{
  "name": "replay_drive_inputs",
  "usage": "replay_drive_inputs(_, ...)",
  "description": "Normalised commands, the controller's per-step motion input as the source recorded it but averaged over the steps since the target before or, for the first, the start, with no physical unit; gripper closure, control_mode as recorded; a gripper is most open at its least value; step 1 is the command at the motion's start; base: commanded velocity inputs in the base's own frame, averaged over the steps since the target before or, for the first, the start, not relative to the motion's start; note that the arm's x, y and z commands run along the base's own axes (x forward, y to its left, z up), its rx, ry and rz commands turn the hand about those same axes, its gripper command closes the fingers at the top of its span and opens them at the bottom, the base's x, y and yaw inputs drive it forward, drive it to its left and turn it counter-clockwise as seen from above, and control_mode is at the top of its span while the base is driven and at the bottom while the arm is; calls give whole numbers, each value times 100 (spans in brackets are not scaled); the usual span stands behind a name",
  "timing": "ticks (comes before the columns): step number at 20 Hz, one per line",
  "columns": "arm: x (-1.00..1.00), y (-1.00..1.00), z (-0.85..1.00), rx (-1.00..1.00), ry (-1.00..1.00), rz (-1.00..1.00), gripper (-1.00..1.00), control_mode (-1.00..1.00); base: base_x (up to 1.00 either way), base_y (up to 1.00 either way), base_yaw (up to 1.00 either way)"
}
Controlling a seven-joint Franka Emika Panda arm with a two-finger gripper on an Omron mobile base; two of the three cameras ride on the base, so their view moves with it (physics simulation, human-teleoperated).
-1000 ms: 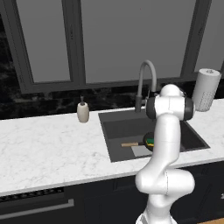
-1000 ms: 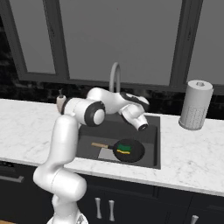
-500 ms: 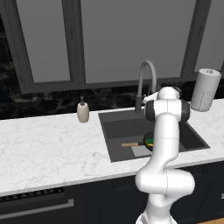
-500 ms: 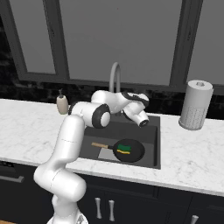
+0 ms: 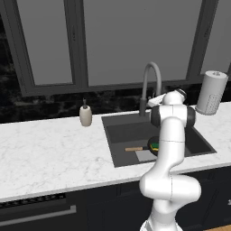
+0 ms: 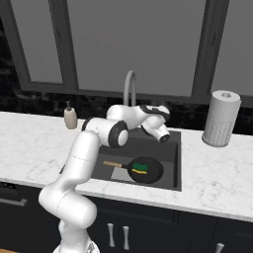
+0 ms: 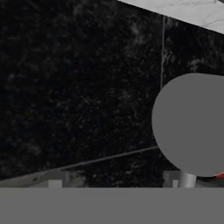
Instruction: Pick the pan and sponge and place them into the sink. Then turn on the water.
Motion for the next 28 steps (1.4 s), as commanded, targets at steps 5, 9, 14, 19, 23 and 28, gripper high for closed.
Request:
replay_drive_inputs(5, 3, -46, -13, 7, 0, -6, 100, -100, 0, 0, 0)
replay_drive_inputs(9, 9, -52, -14, 8, 0, -10, 100, -100, 0, 0, 0)
replay_drive_inputs(14, 18, -63, -15, 9, 0, -12, 100, -100, 0, 0, 0)
replay_drive_inputs(19, 8, -93, -23, 10, 0, -7, 100, -100, 0, 0, 0)
replay_drive_inputs(23, 0, -100, -32, 12, 0, 0, 100, -100, 0, 0, 0)
replay_drive_inputs(28, 0, -100, -37, 14, 0, 2, 100, -100, 0, 0, 0)
